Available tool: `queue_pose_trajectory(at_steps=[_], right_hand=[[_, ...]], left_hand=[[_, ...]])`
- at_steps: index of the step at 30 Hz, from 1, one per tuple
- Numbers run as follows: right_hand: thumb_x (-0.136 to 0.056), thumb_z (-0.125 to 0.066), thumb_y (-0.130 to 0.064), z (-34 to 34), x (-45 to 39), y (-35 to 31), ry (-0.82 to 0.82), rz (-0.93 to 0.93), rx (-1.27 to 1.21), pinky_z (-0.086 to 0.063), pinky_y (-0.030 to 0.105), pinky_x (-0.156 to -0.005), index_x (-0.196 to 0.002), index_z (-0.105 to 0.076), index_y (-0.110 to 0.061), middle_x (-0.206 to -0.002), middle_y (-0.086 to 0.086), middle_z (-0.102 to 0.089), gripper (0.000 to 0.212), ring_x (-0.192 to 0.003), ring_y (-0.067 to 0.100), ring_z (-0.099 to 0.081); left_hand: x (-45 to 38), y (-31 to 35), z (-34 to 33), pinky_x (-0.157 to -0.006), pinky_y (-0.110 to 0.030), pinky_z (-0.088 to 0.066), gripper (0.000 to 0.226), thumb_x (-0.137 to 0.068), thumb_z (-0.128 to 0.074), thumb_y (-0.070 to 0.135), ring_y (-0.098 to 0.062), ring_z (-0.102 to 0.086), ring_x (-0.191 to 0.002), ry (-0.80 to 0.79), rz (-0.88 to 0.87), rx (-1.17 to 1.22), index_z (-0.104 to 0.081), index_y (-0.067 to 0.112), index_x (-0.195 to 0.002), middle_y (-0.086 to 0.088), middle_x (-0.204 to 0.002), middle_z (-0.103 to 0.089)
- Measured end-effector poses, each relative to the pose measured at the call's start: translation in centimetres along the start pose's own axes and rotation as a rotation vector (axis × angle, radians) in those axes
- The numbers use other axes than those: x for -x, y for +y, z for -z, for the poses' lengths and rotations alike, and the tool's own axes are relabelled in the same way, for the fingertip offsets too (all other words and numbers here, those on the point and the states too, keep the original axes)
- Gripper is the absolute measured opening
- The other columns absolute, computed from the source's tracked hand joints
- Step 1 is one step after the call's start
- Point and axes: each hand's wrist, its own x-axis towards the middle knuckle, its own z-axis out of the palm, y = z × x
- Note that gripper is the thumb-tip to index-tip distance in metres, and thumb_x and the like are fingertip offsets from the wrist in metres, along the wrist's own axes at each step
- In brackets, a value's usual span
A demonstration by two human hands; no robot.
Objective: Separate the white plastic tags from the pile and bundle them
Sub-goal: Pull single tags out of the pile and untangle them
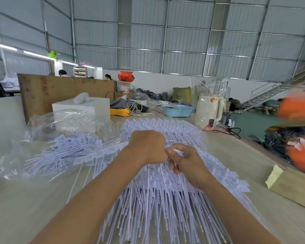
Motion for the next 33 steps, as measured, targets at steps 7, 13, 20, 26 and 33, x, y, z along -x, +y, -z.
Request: queue_pose_trajectory(at_steps=[7, 13, 20, 26, 33], right_hand=[[-0.091, -0.057, -0.008, 2.8, -0.6, -1.4, 0.185, 0.085, -0.098, -0.027, 0.016, -0.037, -0.072, -0.063, -0.007, -0.04, 0.001, -0.045, 0.019, -0.033, 0.01, -0.032], [-0.091, -0.06, -0.011, 3.8, -0.1, 0.5, 0.137, -0.21, 0.026, -0.033, 0.017, -0.037, -0.069, -0.063, -0.003, -0.046, 0.008, -0.053, 0.023, -0.036, 0.012, -0.044], [-0.092, -0.057, -0.006, 2.6, 0.2, 0.4, 0.111, -0.2, 0.076, -0.038, 0.018, -0.038, -0.082, -0.062, 0.004, -0.042, 0.002, -0.054, 0.015, -0.036, 0.011, -0.049], [-0.093, -0.054, -0.002, 2.0, 0.3, 0.4, 0.151, -0.082, 0.173, -0.039, 0.02, -0.039, -0.08, -0.06, 0.002, -0.044, 0.005, -0.052, 0.014, -0.033, 0.012, -0.045], [-0.09, -0.056, 0.001, 2.3, 0.3, 0.5, 0.139, 0.14, 0.278, -0.045, 0.023, -0.043, -0.071, -0.06, -0.004, -0.046, 0.001, -0.054, 0.021, -0.038, 0.013, -0.05]], left_hand=[[-1.0, 1.2, 1.0, -0.055, -0.026, -0.025, 0.031, -0.094, -0.044, 0.049, -0.021, -0.05, -0.079, 0.164, -0.083, 0.002, -0.059, 0.022, -0.089, 0.004, -0.076, -0.048], [-1.7, 0.5, -4.6, -0.064, -0.026, -0.04, 0.025, -0.096, -0.047, 0.041, -0.012, -0.054, -0.065, -0.167, -0.112, 0.476, -0.061, 0.025, -0.082, 0.0, -0.085, -0.069], [-1.1, 0.0, -6.8, -0.075, -0.037, -0.051, 0.057, -0.096, -0.053, 0.028, -0.011, -0.06, -0.058, -0.169, 0.03, 0.864, -0.05, 0.023, -0.04, 0.001, -0.041, -0.044], [-1.2, 0.0, -6.5, -0.069, -0.032, -0.045, 0.047, -0.094, -0.056, 0.022, -0.018, -0.054, -0.059, -0.162, 0.107, 1.025, -0.052, 0.017, -0.048, 0.002, -0.053, -0.056], [-0.8, -0.6, -5.4, -0.042, -0.017, -0.026, 0.037, -0.095, -0.053, 0.018, -0.011, -0.039, -0.044, -0.278, 0.094, 1.239, -0.051, 0.012, -0.058, 0.002, -0.041, -0.049]])
